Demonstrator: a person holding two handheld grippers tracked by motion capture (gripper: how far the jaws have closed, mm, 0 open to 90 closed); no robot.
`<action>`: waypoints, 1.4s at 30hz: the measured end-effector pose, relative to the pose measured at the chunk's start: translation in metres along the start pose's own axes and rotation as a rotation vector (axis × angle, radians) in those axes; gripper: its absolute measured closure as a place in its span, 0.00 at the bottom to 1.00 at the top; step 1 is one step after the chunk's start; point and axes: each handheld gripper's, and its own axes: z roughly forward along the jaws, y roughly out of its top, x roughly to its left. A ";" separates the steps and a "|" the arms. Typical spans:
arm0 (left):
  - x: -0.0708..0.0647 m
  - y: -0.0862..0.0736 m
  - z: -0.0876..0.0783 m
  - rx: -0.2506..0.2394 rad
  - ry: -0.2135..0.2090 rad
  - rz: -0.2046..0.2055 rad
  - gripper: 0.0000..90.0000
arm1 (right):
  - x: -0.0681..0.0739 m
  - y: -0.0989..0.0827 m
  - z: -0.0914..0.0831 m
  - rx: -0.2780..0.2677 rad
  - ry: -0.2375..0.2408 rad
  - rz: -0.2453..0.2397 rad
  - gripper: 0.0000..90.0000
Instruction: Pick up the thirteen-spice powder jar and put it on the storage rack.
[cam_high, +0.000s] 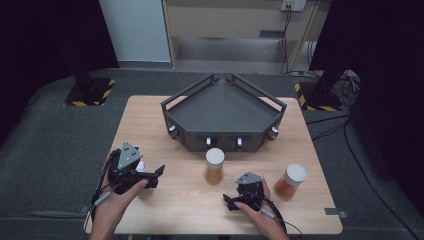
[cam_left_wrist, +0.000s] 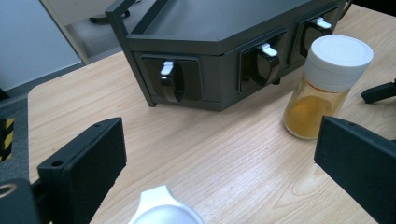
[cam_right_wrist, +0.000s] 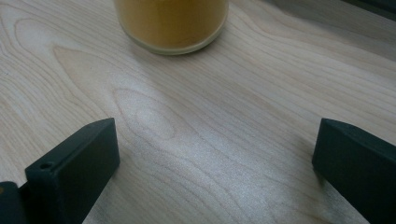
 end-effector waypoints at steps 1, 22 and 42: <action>0.001 -0.001 -0.001 0.000 0.003 0.001 0.01 | 0.000 0.000 0.000 0.000 0.000 0.000 0.01; 0.014 -0.031 -0.002 0.006 0.028 -0.047 0.01 | 0.000 0.000 0.000 0.000 0.000 0.000 0.01; 0.018 -0.056 0.011 0.048 0.029 -0.083 0.01 | 0.000 0.000 0.000 0.001 0.000 0.000 0.01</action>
